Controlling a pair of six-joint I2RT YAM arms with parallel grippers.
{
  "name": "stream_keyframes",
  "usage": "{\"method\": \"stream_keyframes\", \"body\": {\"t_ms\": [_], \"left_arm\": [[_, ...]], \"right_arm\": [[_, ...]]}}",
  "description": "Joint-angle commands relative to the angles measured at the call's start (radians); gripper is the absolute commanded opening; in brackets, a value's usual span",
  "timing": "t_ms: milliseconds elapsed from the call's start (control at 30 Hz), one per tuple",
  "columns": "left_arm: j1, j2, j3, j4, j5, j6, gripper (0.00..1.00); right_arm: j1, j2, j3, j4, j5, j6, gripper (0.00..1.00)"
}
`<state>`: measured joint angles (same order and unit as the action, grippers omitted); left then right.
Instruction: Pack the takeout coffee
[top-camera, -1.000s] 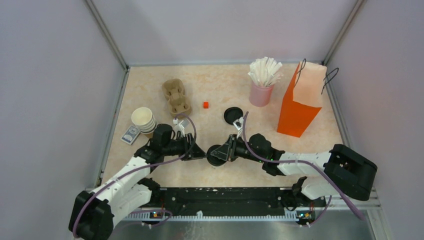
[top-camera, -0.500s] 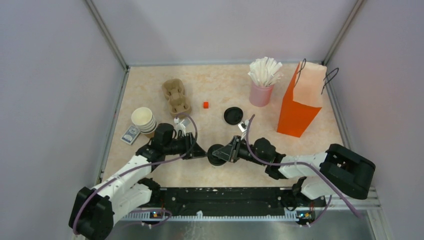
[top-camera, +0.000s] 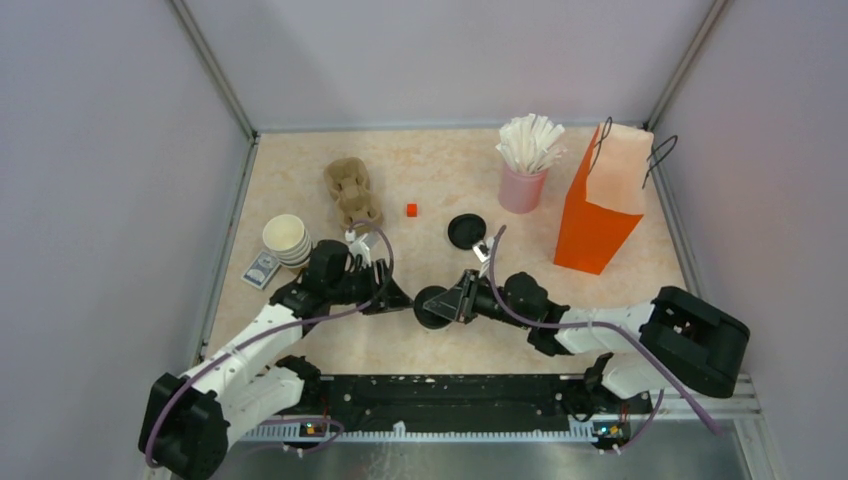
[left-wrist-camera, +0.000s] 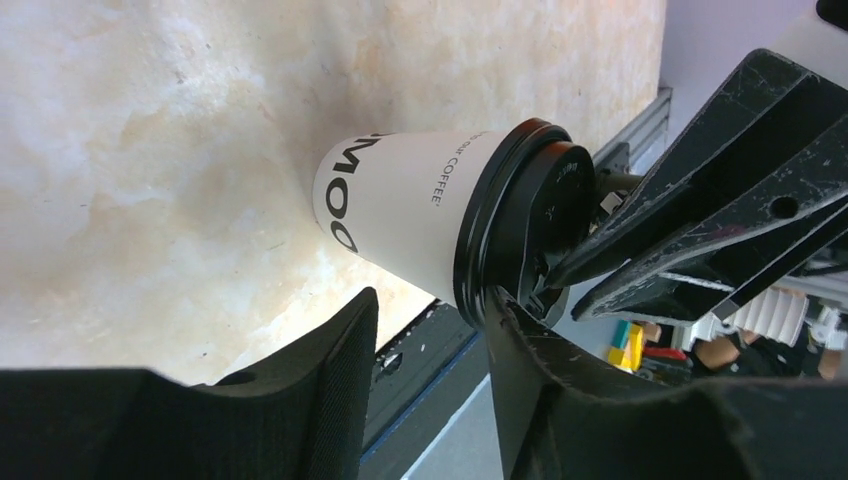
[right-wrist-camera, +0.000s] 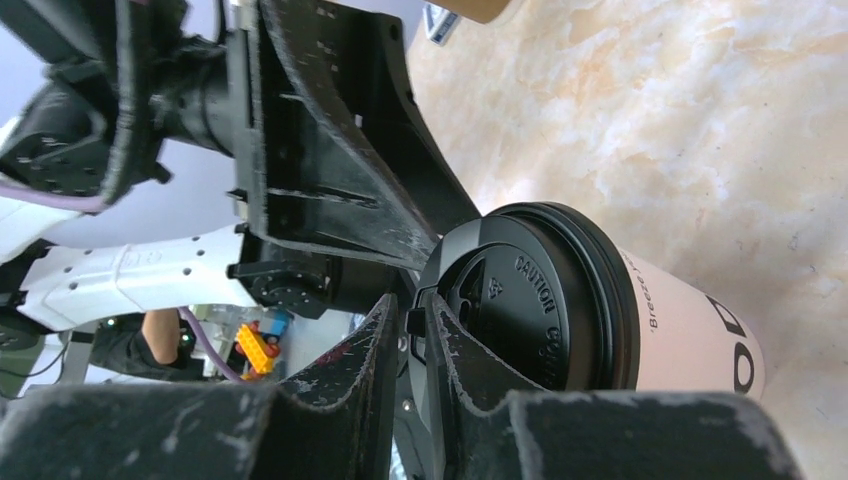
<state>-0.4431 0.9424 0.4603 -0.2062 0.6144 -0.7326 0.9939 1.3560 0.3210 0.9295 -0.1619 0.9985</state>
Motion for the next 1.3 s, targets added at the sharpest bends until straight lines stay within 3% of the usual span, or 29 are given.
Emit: {"method": "stream_keyframes", "body": {"t_ms": [0,233,367,667,900,1267], "left_arm": [[-0.003,-0.047,0.134,-0.140,-0.098,0.058,0.53],[-0.001,-0.027,0.194,-0.133,-0.120,0.103,0.60],[-0.002,0.012,0.197,-0.086,-0.049,0.136,0.61],[-0.003,0.074,0.196,-0.012,0.050,0.197,0.68],[-0.005,0.092,0.149,0.041,0.073,0.200,0.67],[-0.024,0.120,0.087,0.081,0.057,0.197,0.64]], "right_arm": [[-0.007,-0.045,0.084,-0.386,0.030,-0.113,0.17],[-0.032,-0.101,0.197,-0.469,0.002,-0.153,0.18],[-0.034,-0.145,0.215,-0.494,0.001,-0.156,0.18],[-0.033,-0.308,0.194,-0.589,0.028,-0.149,0.24],[-0.034,-0.414,0.111,-0.693,0.130,-0.128,0.24],[-0.034,-0.418,0.025,-0.651,0.141,-0.066,0.43]]}}
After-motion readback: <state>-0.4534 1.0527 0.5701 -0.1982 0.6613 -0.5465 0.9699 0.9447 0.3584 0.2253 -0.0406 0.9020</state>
